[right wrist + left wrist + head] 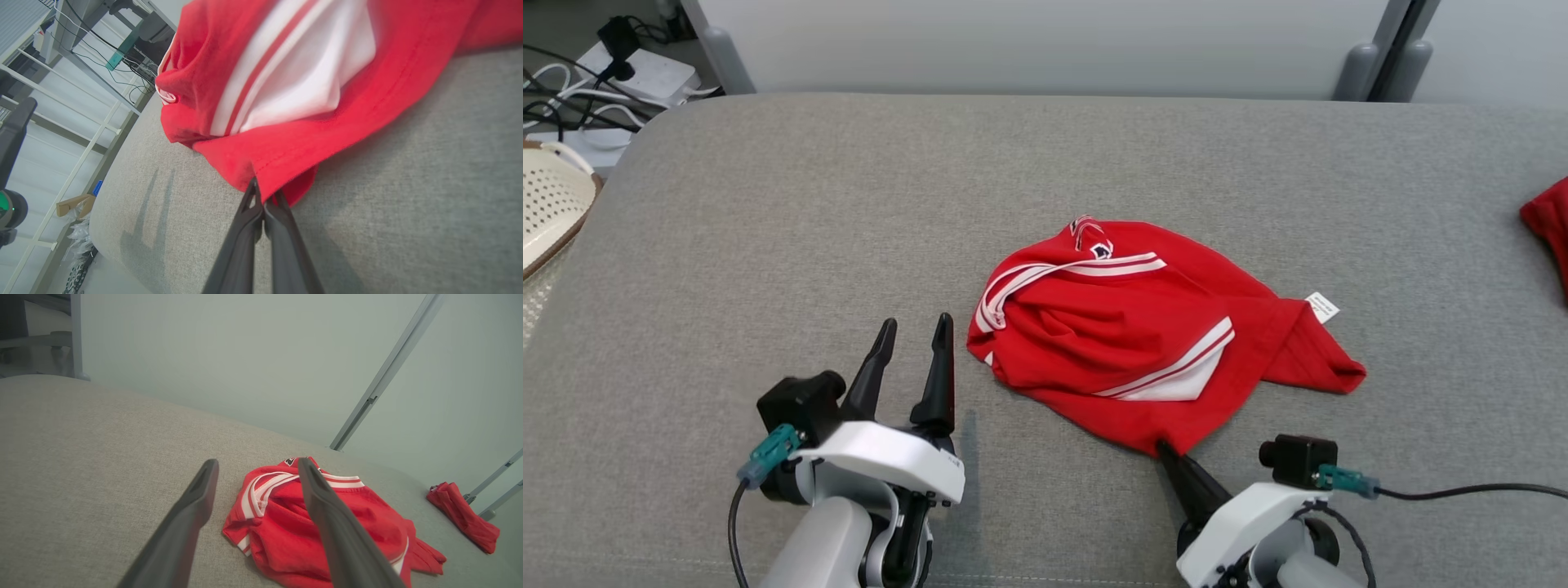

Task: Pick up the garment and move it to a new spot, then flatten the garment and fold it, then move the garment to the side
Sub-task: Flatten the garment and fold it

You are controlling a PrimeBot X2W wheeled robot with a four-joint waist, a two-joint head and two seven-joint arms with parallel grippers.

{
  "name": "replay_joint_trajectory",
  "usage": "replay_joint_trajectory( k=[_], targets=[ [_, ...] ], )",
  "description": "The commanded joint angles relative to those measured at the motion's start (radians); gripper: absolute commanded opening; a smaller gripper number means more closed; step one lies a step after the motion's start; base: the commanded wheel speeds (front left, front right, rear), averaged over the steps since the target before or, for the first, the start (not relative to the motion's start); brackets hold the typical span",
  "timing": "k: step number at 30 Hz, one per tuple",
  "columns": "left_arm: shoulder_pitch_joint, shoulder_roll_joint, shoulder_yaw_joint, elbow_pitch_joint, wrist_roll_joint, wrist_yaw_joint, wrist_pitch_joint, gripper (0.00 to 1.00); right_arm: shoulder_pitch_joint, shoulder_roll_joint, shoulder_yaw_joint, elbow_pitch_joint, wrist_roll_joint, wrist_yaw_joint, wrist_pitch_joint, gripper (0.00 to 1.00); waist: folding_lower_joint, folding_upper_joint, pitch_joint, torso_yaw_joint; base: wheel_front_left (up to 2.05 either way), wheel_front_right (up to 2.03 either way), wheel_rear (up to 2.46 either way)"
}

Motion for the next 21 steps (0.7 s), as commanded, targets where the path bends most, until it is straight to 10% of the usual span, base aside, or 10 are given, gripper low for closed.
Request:
replay_joint_trajectory(
  k=[1,8,16,21],
  targets=[
    [0.003,0.008,0.036,-0.038,0.0,0.001,-0.006,1.0,-0.031,0.01,0.002,-0.015,-0.004,0.001,-0.012,0.0,0.0,-0.0001,-0.006,-0.013,0.0,0.0,0.0],
    [0.055,0.008,0.041,-0.067,0.005,0.004,-0.006,1.0,-0.013,-0.065,-0.176,-0.154,-0.153,0.001,-0.012,0.0,0.0,-0.0001,-0.033,-0.055,0.0,0.0,0.0],
    [0.055,0.008,0.012,-0.089,0.019,-0.002,-0.006,1.0,0.073,-0.115,-0.658,-0.59,-0.5,0.001,-0.012,0.0,0.0,-0.0001,-0.048,-0.085,0.0,0.0,0.0],
    [0.039,0.008,-0.033,-0.098,0.018,-0.008,-0.006,1.0,0.155,-0.068,-0.889,-0.561,-0.687,0.001,-0.012,0.0,0.0,-0.0001,-0.046,-0.088,0.0,0.0,0.0]
  ],
)
